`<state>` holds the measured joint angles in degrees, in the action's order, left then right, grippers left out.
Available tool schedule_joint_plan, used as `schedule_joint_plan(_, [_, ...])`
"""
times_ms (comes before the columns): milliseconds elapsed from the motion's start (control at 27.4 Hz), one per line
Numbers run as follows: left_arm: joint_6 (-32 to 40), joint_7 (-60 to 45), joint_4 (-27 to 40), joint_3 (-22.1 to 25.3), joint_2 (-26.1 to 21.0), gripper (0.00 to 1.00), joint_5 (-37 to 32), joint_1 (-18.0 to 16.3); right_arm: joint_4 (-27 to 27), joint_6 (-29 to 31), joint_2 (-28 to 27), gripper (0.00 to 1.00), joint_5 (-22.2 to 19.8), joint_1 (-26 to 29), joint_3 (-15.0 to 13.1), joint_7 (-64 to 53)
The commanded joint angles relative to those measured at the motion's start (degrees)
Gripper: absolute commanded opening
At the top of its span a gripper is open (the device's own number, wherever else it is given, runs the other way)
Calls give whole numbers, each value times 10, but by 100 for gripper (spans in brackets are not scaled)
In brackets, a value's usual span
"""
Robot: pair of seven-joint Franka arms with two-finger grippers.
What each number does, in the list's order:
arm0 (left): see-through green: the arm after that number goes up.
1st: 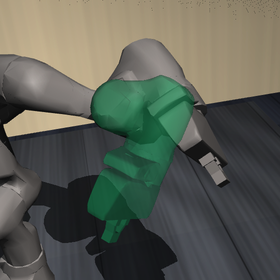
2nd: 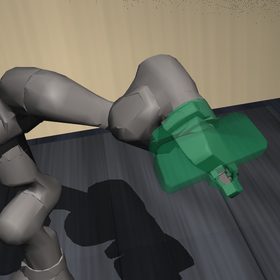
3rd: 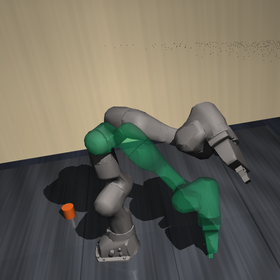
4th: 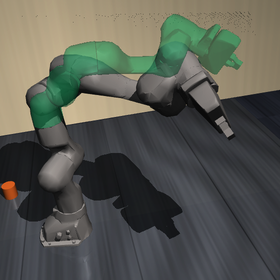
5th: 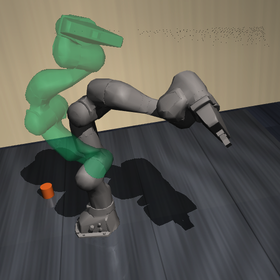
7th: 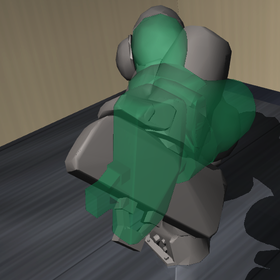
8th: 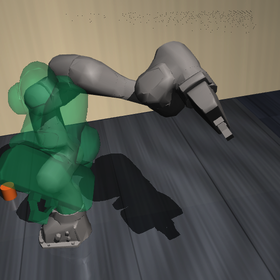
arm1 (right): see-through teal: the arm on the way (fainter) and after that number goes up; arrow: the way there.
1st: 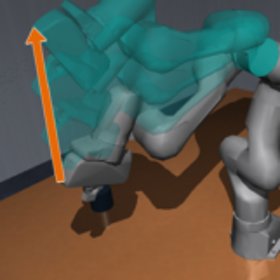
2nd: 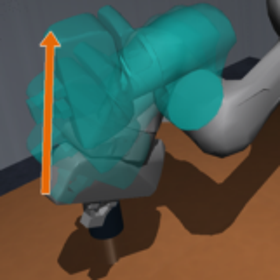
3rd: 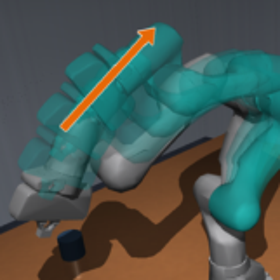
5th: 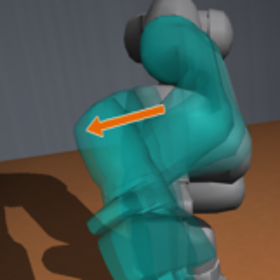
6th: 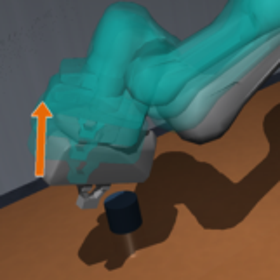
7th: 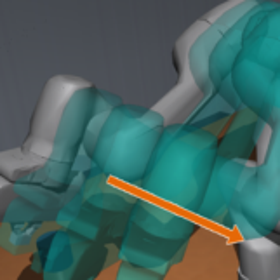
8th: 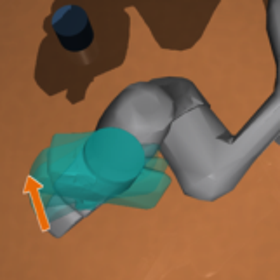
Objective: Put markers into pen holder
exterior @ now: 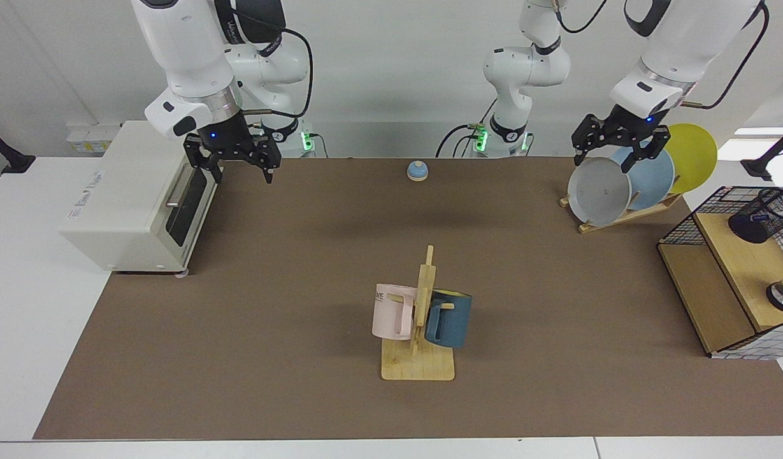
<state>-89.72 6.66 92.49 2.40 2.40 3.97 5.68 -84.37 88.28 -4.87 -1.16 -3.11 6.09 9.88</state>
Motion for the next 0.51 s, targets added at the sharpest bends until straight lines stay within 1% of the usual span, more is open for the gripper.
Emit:
schedule_joint_plan(0, [11, -38, 0, -13, -13, 100, 3, 6, 3, 0, -1, 100, 5, 6, 2, -13])
schedule_joint_plan(109, [13, -56, 0, -25, -16, 100, 0, 6, 3, 0, -1, 100, 5, 6, 2, -13])
schedule_joint_plan(255, [14, -67, 1, -25, -15, 100, -4, 6, 3, 0, -1, 100, 5, 6, 2, -13])
schedule_joint_plan(365, [15, -63, 3, -35, -15, 100, -33, 6, 3, 0, -1, 100, 5, 6, 2, -13])
schedule_joint_plan(474, [20, -63, 6, -41, -11, 100, -34, 4, 3, 0, -1, 100, 5, 6, 2, -13])
